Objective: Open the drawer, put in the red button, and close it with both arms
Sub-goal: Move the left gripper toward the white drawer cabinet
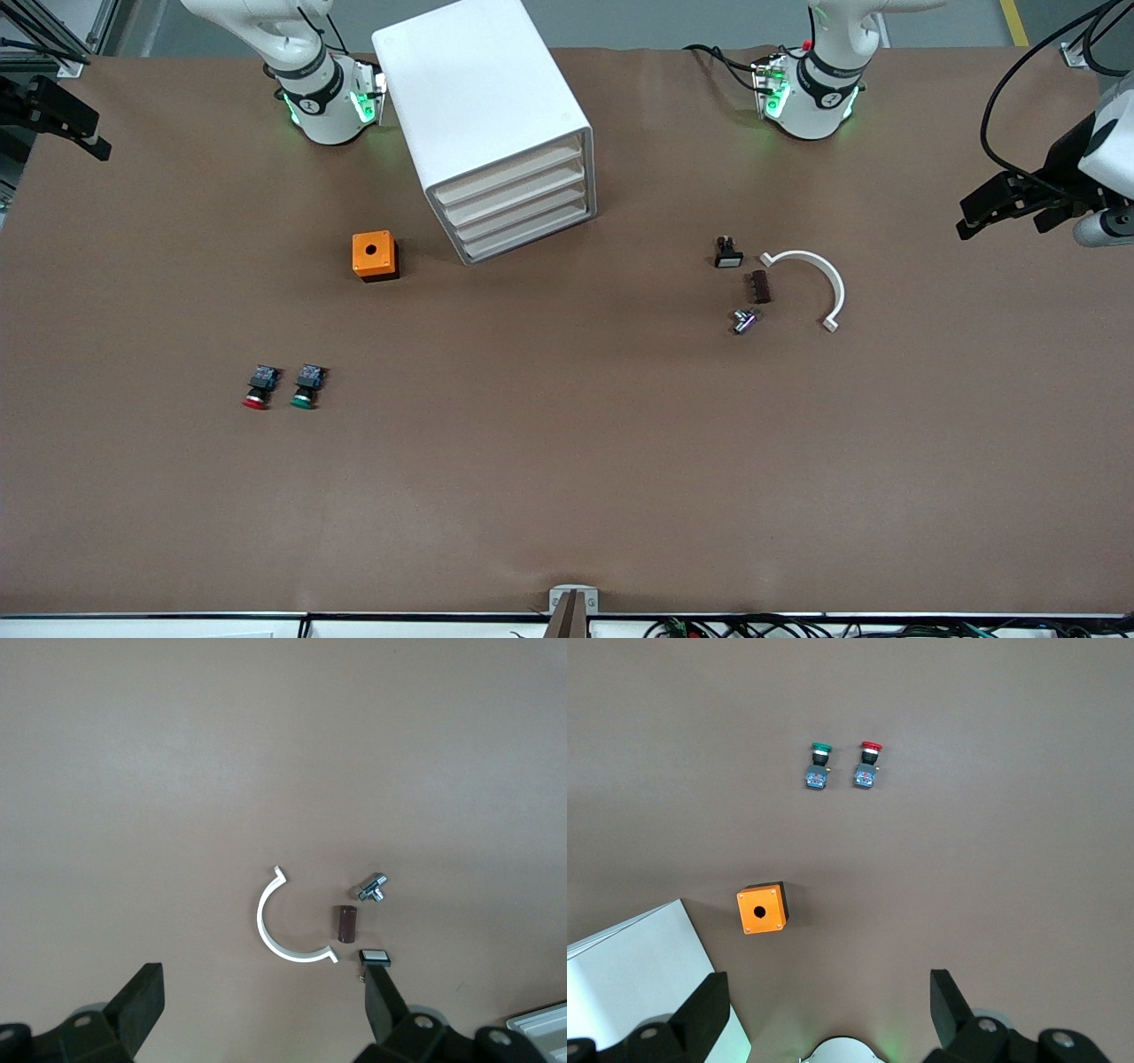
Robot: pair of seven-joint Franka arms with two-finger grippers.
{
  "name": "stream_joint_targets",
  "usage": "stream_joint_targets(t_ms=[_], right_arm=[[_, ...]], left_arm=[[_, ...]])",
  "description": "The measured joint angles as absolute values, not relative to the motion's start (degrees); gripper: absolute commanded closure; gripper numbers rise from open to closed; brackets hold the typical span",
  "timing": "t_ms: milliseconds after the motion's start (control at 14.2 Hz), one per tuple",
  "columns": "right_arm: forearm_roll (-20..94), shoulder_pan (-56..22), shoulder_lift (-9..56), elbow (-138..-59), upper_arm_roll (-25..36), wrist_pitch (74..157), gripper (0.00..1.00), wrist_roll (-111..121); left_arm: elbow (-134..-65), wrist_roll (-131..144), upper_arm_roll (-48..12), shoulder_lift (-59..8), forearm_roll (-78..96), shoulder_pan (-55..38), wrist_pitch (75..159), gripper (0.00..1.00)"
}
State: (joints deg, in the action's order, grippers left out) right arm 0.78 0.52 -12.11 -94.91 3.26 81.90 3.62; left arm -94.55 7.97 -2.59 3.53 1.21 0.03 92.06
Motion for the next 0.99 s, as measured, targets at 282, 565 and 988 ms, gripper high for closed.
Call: stream_joint_targets(t_ms=[282,565,988], right_arm=[[0.8,-0.2,-12.1,-94.9,3.2,81.9,0.0,3.6],[0.8,-0.3,-12.1,-94.9,3.2,81.9,0.0,3.6],[0.8,-0.3,-11.9,-94.9,3.2,81.9,0.0,3.6]], left_arm=[[-94.5,5.6,-2.6,3.5,1.2,0.1,92.0,0.0],[-94.6,5.6,-2.5,2.6,1.2,0.2,91.8,0.0],[-94.6,5.6,-2.4,-4.7,1.2,0.2,92.1,0.0]])
